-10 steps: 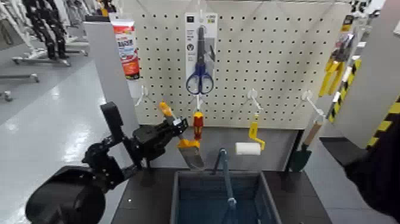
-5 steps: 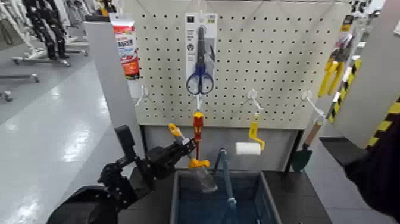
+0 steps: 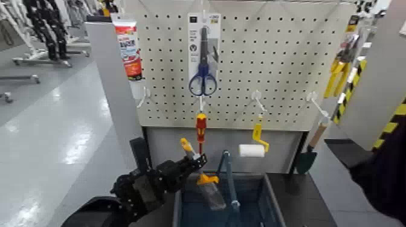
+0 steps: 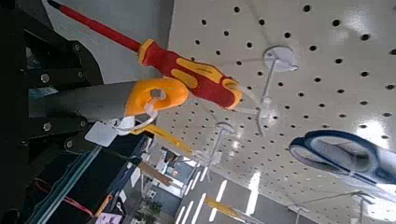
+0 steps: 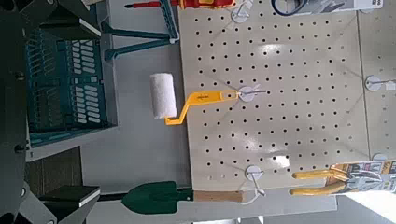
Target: Put the yellow paint brush into the crate.
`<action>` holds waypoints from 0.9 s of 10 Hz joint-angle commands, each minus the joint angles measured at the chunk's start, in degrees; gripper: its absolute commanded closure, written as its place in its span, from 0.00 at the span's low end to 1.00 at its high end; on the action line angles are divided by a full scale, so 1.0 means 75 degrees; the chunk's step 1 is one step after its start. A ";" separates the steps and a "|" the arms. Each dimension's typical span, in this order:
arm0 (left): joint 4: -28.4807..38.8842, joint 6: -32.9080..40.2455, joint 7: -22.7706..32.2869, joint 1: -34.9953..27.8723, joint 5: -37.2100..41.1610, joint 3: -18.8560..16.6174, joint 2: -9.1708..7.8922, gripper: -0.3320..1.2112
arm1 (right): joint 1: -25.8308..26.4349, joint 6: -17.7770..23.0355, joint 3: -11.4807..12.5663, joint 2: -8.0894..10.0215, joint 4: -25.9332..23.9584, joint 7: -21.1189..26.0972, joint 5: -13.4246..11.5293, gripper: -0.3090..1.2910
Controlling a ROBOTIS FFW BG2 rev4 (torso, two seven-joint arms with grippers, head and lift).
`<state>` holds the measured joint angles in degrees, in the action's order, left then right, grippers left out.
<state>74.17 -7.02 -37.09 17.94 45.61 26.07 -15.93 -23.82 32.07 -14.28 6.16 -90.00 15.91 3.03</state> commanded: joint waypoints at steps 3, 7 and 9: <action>-0.0526 -0.0096 0.0164 0.0210 0.0106 0.0777 0.0061 0.96 | 0.0012 0.0025 -0.0041 -0.0012 0.0036 0.0000 0.0030 0.28; -0.0550 -0.0682 0.1008 0.0374 0.0622 0.1223 0.0096 0.63 | 0.0024 0.0048 -0.0041 -0.0012 0.0036 0.0000 0.0053 0.28; -0.0456 -0.0682 0.1125 0.0386 0.0750 0.1258 0.0096 0.29 | 0.0012 0.0048 -0.0030 -0.0012 0.0036 0.0000 0.0053 0.28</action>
<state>70.55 -12.17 -28.61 20.81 51.06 35.50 -15.20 -23.69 32.43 -14.57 6.04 -89.73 15.90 3.43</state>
